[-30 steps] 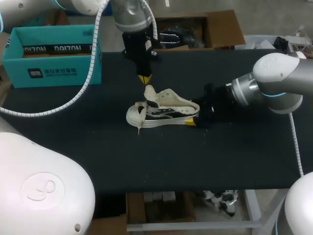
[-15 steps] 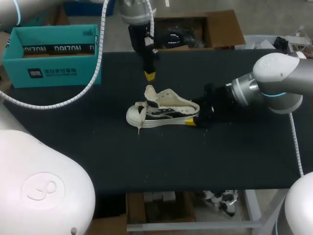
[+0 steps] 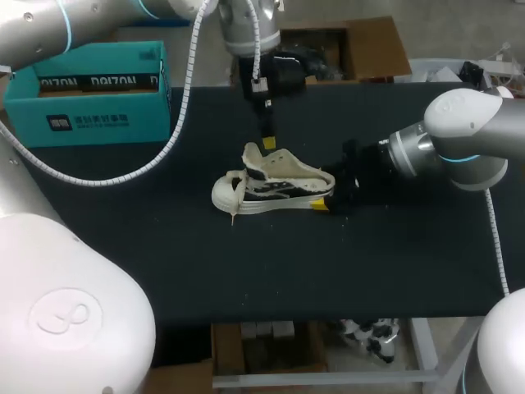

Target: Open the shoe tongue, take the insole out of the shoe, put the insole back into the shoe, and pack the shoe into the shoebox

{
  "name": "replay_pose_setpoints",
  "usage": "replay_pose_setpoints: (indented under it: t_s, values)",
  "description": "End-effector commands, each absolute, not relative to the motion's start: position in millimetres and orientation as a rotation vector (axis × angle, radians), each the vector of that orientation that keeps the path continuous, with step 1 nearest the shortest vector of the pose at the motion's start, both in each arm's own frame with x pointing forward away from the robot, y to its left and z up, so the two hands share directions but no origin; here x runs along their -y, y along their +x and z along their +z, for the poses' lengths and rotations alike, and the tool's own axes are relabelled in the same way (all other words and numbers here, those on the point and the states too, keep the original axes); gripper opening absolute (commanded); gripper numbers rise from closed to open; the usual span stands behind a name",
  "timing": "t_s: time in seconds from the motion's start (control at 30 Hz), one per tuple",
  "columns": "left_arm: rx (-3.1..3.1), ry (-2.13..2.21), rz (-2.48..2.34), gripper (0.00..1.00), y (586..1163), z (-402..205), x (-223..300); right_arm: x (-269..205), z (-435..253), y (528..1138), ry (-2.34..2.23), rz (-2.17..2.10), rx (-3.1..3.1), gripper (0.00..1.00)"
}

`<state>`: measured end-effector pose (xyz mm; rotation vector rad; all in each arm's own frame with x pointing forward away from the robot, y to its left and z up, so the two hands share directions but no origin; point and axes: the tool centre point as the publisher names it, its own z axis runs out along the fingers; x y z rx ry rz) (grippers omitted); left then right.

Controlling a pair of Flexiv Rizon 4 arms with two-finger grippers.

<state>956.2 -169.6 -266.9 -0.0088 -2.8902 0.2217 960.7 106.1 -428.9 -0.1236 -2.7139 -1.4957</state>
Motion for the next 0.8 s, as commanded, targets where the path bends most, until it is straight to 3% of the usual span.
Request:
replay_pose_setpoints:
  t_s: [0.03, 0.8]
  values:
    - [2.894, -0.032, 0.240, 0.00, 958.1, -287.0, 176.1, -106.2, -434.0, 961.6, -0.121, -1.498, 2.709, 0.00]
    - [2.879, -0.089, 0.147, 0.00, 931.8, -355.1, 185.8, -106.2, -434.0, 961.6, -0.121, -1.498, 2.709, 0.00]
